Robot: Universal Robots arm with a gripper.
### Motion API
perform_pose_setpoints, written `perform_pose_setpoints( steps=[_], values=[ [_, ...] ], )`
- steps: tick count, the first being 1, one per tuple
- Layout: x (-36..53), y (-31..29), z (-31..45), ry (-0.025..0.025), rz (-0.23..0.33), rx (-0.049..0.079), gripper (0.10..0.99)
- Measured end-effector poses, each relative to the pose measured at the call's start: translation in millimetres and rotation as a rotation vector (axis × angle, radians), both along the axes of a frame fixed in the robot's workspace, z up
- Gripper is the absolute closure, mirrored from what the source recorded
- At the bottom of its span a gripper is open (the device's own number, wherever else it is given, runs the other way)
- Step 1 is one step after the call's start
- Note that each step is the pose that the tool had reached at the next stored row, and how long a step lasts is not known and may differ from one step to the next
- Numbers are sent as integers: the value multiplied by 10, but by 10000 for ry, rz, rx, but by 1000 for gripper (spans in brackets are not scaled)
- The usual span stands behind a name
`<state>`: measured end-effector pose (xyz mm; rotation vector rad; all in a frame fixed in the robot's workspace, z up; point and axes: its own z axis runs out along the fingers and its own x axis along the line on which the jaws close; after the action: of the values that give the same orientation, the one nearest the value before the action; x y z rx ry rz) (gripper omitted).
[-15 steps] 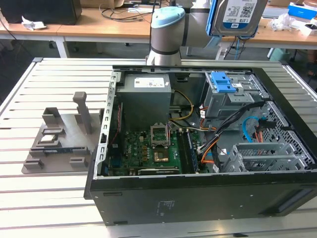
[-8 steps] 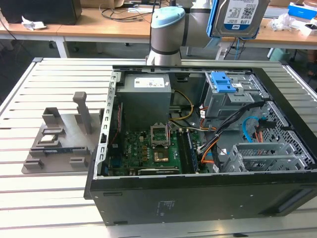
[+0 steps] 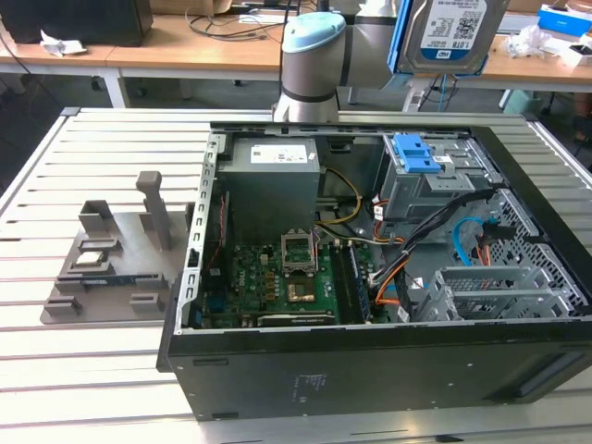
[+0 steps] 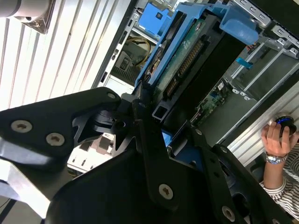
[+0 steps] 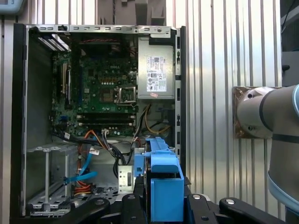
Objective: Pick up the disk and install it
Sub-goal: 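Pick up the disk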
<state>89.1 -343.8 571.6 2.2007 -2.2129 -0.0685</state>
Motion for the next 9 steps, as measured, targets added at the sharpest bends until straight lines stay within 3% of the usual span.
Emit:
perform_pose_setpoints(
  steps=[2, 9],
  values=[
    [0, -47, -2, 0, 0, -11, 718],
    [0, -117, -7, 0, 0, -23, 718]
  ],
)
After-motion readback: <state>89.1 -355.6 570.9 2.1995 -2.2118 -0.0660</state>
